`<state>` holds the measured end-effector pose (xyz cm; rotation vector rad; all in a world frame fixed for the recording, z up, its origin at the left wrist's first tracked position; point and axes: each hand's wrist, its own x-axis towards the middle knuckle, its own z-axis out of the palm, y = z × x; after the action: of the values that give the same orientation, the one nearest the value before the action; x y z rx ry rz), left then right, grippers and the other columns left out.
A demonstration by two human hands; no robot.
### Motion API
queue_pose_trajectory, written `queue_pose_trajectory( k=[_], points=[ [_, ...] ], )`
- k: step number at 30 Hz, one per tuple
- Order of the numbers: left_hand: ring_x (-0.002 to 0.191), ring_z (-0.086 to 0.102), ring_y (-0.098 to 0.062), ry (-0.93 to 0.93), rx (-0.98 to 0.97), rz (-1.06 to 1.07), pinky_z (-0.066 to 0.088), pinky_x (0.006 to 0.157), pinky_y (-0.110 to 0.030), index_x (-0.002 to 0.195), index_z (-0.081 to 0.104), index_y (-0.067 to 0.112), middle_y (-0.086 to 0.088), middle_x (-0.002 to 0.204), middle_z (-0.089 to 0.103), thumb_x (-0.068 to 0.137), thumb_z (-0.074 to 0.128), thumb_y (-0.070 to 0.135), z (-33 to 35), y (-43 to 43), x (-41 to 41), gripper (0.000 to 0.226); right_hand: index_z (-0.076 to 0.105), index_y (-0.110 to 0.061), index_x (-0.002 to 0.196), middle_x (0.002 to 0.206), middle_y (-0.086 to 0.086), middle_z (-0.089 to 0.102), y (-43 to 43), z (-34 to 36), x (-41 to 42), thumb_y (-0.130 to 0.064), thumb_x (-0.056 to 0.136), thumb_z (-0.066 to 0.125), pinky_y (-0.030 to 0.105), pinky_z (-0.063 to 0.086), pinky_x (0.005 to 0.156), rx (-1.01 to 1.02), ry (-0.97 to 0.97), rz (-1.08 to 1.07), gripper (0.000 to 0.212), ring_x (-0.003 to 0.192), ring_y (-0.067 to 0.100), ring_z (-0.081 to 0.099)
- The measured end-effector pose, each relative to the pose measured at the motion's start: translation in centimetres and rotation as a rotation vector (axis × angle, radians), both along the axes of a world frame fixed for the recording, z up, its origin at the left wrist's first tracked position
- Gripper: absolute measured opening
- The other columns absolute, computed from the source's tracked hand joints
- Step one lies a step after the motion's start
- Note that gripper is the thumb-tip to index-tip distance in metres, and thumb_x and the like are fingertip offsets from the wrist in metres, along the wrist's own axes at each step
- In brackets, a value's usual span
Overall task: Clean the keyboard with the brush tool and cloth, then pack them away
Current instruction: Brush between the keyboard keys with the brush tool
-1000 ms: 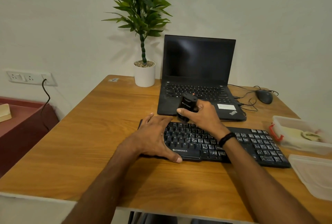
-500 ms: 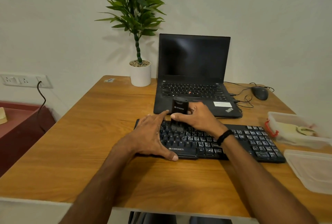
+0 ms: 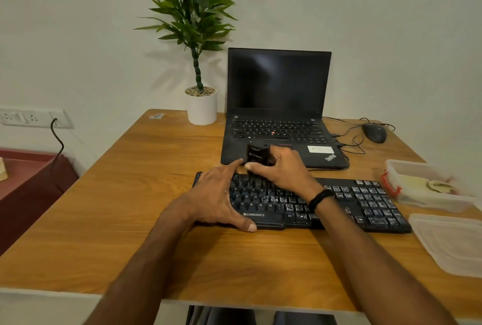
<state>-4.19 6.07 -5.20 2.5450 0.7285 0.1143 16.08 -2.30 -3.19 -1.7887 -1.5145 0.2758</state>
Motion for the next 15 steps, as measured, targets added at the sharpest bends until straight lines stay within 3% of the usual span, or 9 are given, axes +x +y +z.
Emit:
queue_pose_trajectory(
  k=[2,6,9,13,15],
  points=[
    [0.148,0.021,-0.023,0.005,0.001,0.002,0.02,0.123,-0.047,0.16,-0.002,0.039,0.002,0.163,0.022,0.049,0.083,0.081,0.19,-0.04,0.07,0.146,0.068,-0.025,0.106,0.085,-0.017,0.065,0.15,0.19,0.23,-0.045,0.082,0.076,0.004,0.042,0.059,0.042,-0.021,-0.06,0.032,0.076,-0.009,0.057],
    [0.147,0.023,-0.021,-0.012,-0.01,-0.002,0.022,0.122,-0.046,0.16,-0.001,0.039,0.003,0.162,0.025,0.05,0.085,0.079,0.27,-0.21,0.14,0.145,0.065,-0.028,0.114,0.098,-0.016,0.068,-0.11,-0.04,0.18,-0.047,0.08,0.076,0.01,0.051,0.071,-0.069,0.096,0.052,0.04,0.089,-0.005,0.064],
    [0.149,0.021,-0.023,0.008,-0.007,0.007,0.022,0.123,-0.049,0.16,-0.003,0.04,0.003,0.164,0.022,0.048,0.082,0.084,0.05,-0.02,0.05,0.148,0.065,-0.027,0.105,0.086,-0.016,0.066,-0.03,0.08,0.3,-0.045,0.083,0.076,0.005,0.045,0.06,0.017,0.028,-0.056,0.03,0.076,-0.007,0.061],
    [0.149,0.022,-0.022,0.006,-0.014,0.004,0.023,0.123,-0.051,0.161,-0.004,0.038,0.003,0.165,0.022,0.046,0.081,0.086,-0.12,-0.04,0.15,0.15,0.067,-0.026,0.115,0.102,-0.011,0.072,-0.26,-0.29,0.37,-0.053,0.074,0.079,0.023,0.056,0.084,-0.125,0.203,0.086,0.05,0.095,0.002,0.068],
    [0.149,0.022,-0.022,0.007,-0.014,0.009,0.023,0.123,-0.052,0.16,-0.004,0.04,0.003,0.164,0.022,0.045,0.08,0.087,-0.18,0.03,0.05,0.15,0.067,-0.025,0.11,0.092,-0.015,0.068,-0.2,-0.2,0.15,-0.05,0.079,0.077,0.013,0.053,0.074,-0.05,0.099,-0.007,0.041,0.085,-0.003,0.064]
  ],
)
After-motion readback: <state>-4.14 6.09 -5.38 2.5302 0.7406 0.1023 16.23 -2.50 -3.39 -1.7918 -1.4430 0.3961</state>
